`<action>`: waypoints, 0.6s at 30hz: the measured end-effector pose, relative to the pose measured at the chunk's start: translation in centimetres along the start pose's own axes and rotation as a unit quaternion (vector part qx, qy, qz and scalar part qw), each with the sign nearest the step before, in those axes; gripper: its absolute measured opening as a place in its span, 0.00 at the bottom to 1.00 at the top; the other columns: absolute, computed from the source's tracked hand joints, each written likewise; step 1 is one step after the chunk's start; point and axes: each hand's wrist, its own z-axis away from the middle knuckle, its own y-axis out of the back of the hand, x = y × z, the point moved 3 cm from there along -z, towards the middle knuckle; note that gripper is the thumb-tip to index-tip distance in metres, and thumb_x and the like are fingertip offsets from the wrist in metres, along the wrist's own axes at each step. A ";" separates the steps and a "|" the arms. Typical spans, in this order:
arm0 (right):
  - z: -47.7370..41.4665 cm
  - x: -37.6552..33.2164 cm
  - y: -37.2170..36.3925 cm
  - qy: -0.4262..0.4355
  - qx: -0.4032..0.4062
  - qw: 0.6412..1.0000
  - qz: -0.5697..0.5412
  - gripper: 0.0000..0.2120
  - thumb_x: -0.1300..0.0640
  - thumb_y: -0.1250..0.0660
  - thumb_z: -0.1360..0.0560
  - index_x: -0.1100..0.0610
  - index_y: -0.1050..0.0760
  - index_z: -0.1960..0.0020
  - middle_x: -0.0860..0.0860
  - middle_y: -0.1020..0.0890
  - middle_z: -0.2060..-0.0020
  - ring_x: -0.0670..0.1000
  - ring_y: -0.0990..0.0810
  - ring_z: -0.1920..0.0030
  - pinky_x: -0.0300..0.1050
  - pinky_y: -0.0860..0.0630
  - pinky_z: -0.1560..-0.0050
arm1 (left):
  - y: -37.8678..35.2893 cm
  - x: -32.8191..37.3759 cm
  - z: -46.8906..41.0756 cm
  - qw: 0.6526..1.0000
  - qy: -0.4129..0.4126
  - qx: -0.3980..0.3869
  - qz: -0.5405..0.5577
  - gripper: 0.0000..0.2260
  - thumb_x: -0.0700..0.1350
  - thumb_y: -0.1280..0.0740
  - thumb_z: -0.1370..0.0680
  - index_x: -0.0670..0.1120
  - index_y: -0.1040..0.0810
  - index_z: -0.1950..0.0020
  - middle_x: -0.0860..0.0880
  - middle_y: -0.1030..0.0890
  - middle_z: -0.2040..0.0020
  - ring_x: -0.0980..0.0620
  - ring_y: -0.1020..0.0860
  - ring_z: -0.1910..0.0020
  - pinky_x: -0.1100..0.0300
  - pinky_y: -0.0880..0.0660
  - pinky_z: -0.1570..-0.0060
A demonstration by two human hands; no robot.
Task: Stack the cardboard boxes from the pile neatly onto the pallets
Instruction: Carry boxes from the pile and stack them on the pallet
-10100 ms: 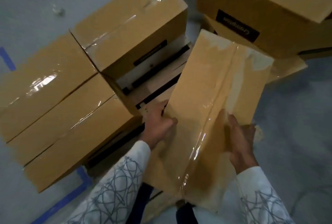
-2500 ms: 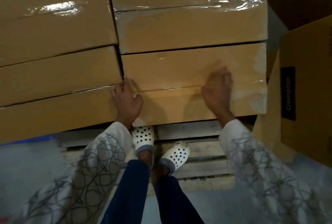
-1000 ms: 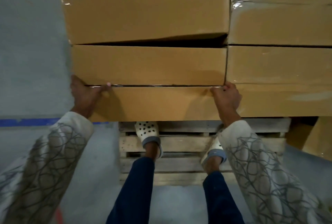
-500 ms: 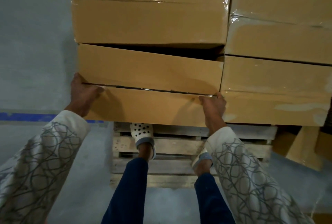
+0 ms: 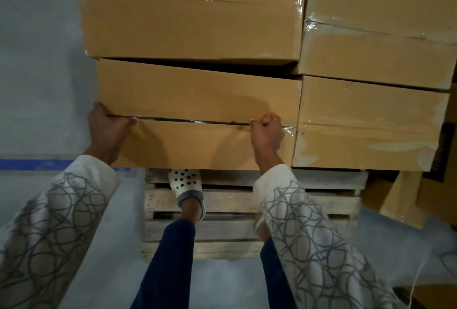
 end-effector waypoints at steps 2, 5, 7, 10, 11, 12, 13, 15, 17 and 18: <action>-0.4 0.1 0.8 0.000 0.023 0.998 0.054 0.33 0.51 0.27 0.26 0.50 0.33 0.24 0.50 0.28 0.29 0.57 0.34 0.26 0.61 0.33 0.29 | -0.3 -0.2 -0.2 0.999 0.001 0.010 -0.034 0.42 0.62 0.23 0.39 0.49 0.30 0.29 0.45 0.26 0.30 0.40 0.24 0.34 0.41 0.26 0.34; -1.8 0.8 3.1 0.000 0.050 0.992 0.115 0.36 0.51 0.27 0.27 0.50 0.37 0.22 0.52 0.34 0.24 0.58 0.38 0.24 0.61 0.37 0.29 | -0.5 -0.6 -0.4 0.993 0.025 0.041 -0.108 0.41 0.61 0.23 0.34 0.45 0.32 0.27 0.42 0.29 0.28 0.33 0.26 0.33 0.35 0.28 0.33; -2.9 1.5 4.6 -0.009 0.057 0.990 0.132 0.36 0.51 0.28 0.26 0.50 0.38 0.22 0.53 0.36 0.23 0.58 0.39 0.25 0.61 0.37 0.29 | -0.5 -0.9 -0.3 0.988 0.025 0.058 -0.141 0.39 0.60 0.23 0.32 0.44 0.32 0.29 0.41 0.28 0.29 0.32 0.26 0.33 0.34 0.30 0.33; -4.1 2.8 5.6 -0.023 0.029 0.989 0.140 0.37 0.52 0.29 0.26 0.51 0.39 0.20 0.52 0.37 0.23 0.59 0.39 0.25 0.58 0.35 0.28 | -0.5 -1.5 -0.2 0.983 0.027 0.076 -0.167 0.38 0.60 0.23 0.31 0.42 0.31 0.29 0.39 0.28 0.29 0.32 0.27 0.32 0.33 0.31 0.33; -4.2 3.1 5.7 -0.018 0.014 0.990 0.140 0.38 0.53 0.29 0.26 0.52 0.40 0.19 0.52 0.38 0.23 0.60 0.39 0.25 0.57 0.35 0.27 | -0.6 -1.5 -0.2 0.980 0.028 0.086 -0.176 0.38 0.60 0.23 0.31 0.41 0.32 0.29 0.38 0.28 0.28 0.32 0.28 0.31 0.32 0.32 0.32; -4.3 3.4 5.8 -0.009 0.003 0.990 0.140 0.40 0.53 0.28 0.26 0.52 0.41 0.18 0.53 0.38 0.23 0.61 0.39 0.26 0.55 0.36 0.26 | -0.6 -1.5 0.1 0.978 0.031 0.094 -0.185 0.39 0.60 0.23 0.30 0.40 0.32 0.28 0.37 0.29 0.28 0.32 0.29 0.30 0.33 0.33 0.32; -4.3 3.6 5.9 -0.002 -0.001 0.990 0.139 0.40 0.53 0.27 0.26 0.52 0.41 0.18 0.53 0.38 0.23 0.61 0.38 0.26 0.54 0.36 0.25 | -0.8 -1.4 0.3 0.976 0.031 0.100 -0.189 0.38 0.59 0.24 0.29 0.40 0.32 0.28 0.37 0.30 0.27 0.32 0.30 0.29 0.33 0.33 0.32; -4.3 3.8 6.2 0.006 0.001 0.992 0.128 0.39 0.53 0.26 0.26 0.50 0.39 0.19 0.53 0.36 0.24 0.61 0.37 0.27 0.53 0.37 0.26 | -1.1 -1.4 0.7 0.980 0.027 0.094 -0.173 0.34 0.58 0.25 0.27 0.40 0.31 0.29 0.36 0.28 0.29 0.31 0.29 0.30 0.33 0.32 0.33; -4.4 3.8 6.5 0.009 0.011 0.994 0.109 0.37 0.53 0.26 0.27 0.49 0.35 0.21 0.54 0.35 0.26 0.61 0.36 0.28 0.52 0.36 0.27 | -1.2 -1.5 0.8 0.985 0.024 0.083 -0.146 0.31 0.57 0.26 0.27 0.41 0.29 0.32 0.36 0.26 0.31 0.31 0.27 0.32 0.34 0.29 0.35; -4.6 3.8 6.6 0.009 0.016 0.995 0.099 0.36 0.54 0.26 0.27 0.48 0.33 0.22 0.54 0.34 0.27 0.61 0.35 0.29 0.52 0.36 0.27 | -1.1 -1.4 0.8 0.987 0.026 0.080 -0.139 0.31 0.58 0.25 0.27 0.41 0.28 0.32 0.36 0.25 0.32 0.31 0.26 0.33 0.35 0.28 0.35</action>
